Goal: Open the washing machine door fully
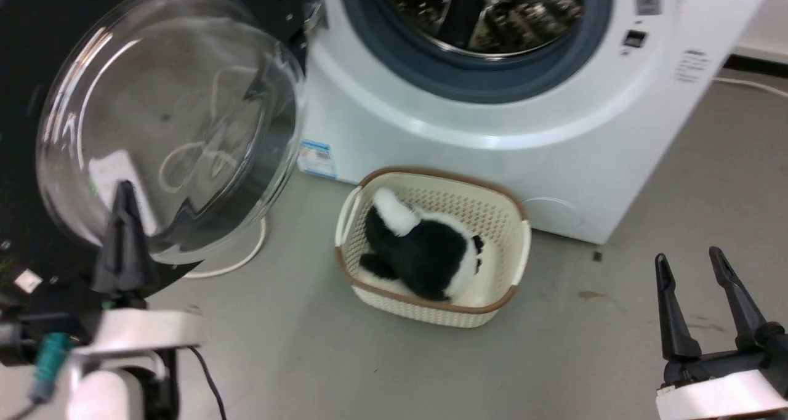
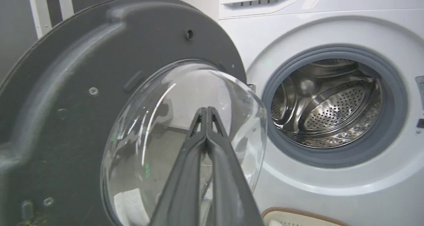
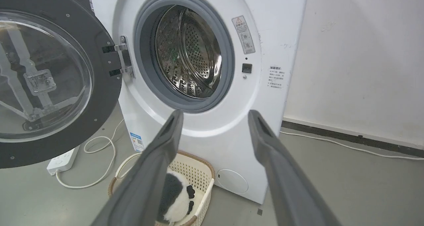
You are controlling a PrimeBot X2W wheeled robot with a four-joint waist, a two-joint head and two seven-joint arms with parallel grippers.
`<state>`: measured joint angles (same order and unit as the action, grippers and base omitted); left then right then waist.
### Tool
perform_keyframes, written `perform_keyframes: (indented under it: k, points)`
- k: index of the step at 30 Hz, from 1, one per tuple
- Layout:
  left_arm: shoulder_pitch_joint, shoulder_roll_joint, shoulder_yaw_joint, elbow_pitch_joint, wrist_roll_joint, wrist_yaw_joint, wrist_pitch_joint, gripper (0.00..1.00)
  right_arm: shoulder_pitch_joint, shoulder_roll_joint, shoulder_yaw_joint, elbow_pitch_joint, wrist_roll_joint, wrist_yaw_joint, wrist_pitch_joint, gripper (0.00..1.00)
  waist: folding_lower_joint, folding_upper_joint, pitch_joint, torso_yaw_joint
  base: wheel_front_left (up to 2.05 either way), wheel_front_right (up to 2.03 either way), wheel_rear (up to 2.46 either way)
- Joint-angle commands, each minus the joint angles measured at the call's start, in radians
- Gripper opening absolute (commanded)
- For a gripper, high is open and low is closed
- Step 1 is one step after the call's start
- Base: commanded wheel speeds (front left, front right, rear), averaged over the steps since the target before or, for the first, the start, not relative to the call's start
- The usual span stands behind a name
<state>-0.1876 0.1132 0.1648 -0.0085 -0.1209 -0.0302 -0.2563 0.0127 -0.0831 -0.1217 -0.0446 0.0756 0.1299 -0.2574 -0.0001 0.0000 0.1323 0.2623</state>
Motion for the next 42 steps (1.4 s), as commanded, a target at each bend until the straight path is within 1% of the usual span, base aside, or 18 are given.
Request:
perform_keyframes:
  k: [1,4,8,15,16,18,19,29,42]
  points:
    - [0.042,-0.015,-0.028,-0.026,0.022,-0.003,-0.005,0.0,0.003,0.011,-0.003,-0.003,-0.012,0.001,-0.004,1.0,0.0001,0.0,-0.055,-0.061,0.0,0.0,0.0]
    - [0.09,-0.036,-0.073,-0.048,0.035,0.001,-0.005,0.0,0.012,0.019,-0.009,-0.008,-0.018,0.001,-0.004,1.0,0.0001,0.0,-0.081,-0.1,0.0,0.0,0.0]
    - [0.143,-0.052,-0.127,-0.044,0.042,0.011,-0.005,0.0,0.027,0.026,-0.002,-0.011,-0.025,0.001,-0.004,1.0,0.0001,0.0,-0.102,-0.146,0.0,0.0,0.0]
    - [0.21,-0.061,-0.211,-0.022,0.044,0.05,-0.005,0.0,0.056,0.031,0.009,-0.01,-0.024,0.001,-0.004,1.0,0.0001,0.0,-0.116,-0.198,0.0,0.0,0.0]
    - [0.219,-0.061,-0.222,-0.017,0.044,0.056,-0.005,0.04,0.06,0.031,0.011,-0.009,-0.023,0.001,-0.004,1.0,0.0001,0.0,-0.117,-0.202,0.0,0.0,0.0]
    - [0.234,-0.062,-0.24,-0.005,0.045,0.071,-0.005,0.92,0.066,0.032,0.014,-0.006,-0.02,0.001,-0.004,1.0,0.0001,0.0,-0.119,-0.211,0.0,0.0,0.0]
    - [0.239,-0.062,-0.248,-0.002,0.047,0.079,-0.005,1.0,0.069,0.032,0.015,-0.004,-0.017,0.001,-0.004,1.0,0.0001,0.0,-0.119,-0.215,0.0,0.0,0.0]
    - [0.249,-0.063,-0.29,0.064,0.034,0.105,-0.005,1.0,0.075,0.033,0.027,0.011,0.009,0.001,-0.004,1.0,0.0001,0.0,-0.123,-0.232,0.0,0.0,0.0]
    - [0.235,-0.063,-0.293,0.081,0.02,0.113,-0.005,1.0,0.075,0.033,0.035,0.024,0.024,0.001,-0.004,1.0,0.0001,0.0,-0.13,-0.234,0.0,0.0,0.0]
